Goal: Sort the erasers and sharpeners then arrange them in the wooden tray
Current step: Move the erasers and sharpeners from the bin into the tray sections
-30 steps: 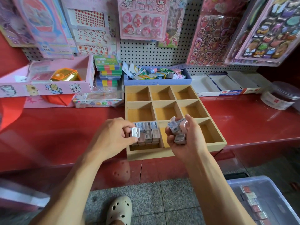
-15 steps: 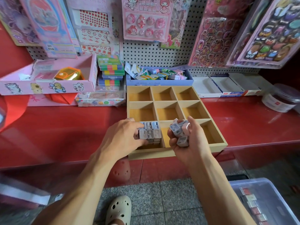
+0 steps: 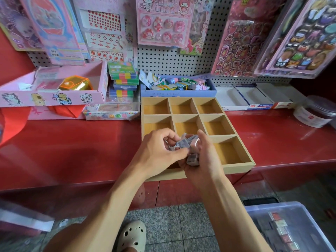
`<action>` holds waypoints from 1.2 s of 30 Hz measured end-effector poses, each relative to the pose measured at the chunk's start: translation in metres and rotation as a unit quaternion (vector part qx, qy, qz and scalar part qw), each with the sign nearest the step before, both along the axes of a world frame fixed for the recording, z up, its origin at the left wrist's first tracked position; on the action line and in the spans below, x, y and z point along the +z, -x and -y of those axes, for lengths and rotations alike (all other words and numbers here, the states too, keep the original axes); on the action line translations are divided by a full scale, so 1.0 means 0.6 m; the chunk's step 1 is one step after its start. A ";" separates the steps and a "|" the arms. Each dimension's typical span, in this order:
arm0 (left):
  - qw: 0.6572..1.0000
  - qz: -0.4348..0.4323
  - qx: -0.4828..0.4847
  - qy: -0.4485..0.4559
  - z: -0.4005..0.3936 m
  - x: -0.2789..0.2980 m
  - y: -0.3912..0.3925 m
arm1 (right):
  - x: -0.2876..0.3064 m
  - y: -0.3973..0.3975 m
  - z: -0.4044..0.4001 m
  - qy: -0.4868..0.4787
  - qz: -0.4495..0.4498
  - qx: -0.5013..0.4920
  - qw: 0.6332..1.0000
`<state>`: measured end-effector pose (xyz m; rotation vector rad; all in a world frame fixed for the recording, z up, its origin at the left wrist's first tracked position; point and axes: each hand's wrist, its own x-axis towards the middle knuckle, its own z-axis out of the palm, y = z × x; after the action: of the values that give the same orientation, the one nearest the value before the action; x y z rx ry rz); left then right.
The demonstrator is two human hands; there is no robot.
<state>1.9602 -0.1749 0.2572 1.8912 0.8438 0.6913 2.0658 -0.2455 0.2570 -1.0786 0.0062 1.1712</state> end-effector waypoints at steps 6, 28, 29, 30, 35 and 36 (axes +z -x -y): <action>0.999 0.046 0.011 -0.012 -0.035 0.013 0.037 | 0.001 -0.013 -0.006 0.016 -0.023 -0.011 1.000; 0.960 -0.236 0.009 -0.152 -0.061 -0.020 0.081 | 0.001 -0.033 0.000 0.015 -0.015 -0.025 0.999; 0.969 -0.205 0.016 -0.140 -0.060 -0.018 0.081 | 0.001 -0.033 -0.001 0.015 -0.011 -0.026 0.999; 0.977 -0.167 0.026 -0.126 -0.061 -0.017 0.078 | 0.000 -0.033 -0.001 0.015 -0.008 -0.028 0.999; 0.997 -0.038 0.036 -0.064 -0.067 -0.009 0.029 | 0.001 -0.035 -0.016 0.006 0.017 -0.014 1.000; 0.998 -0.027 0.020 -0.048 -0.072 -0.007 0.013 | 0.002 -0.035 -0.021 0.003 0.028 -0.005 1.000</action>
<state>1.9522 -0.1316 0.2533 1.9913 0.8989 0.7203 2.0869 -0.2331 0.2581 -1.1145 -0.0285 1.1336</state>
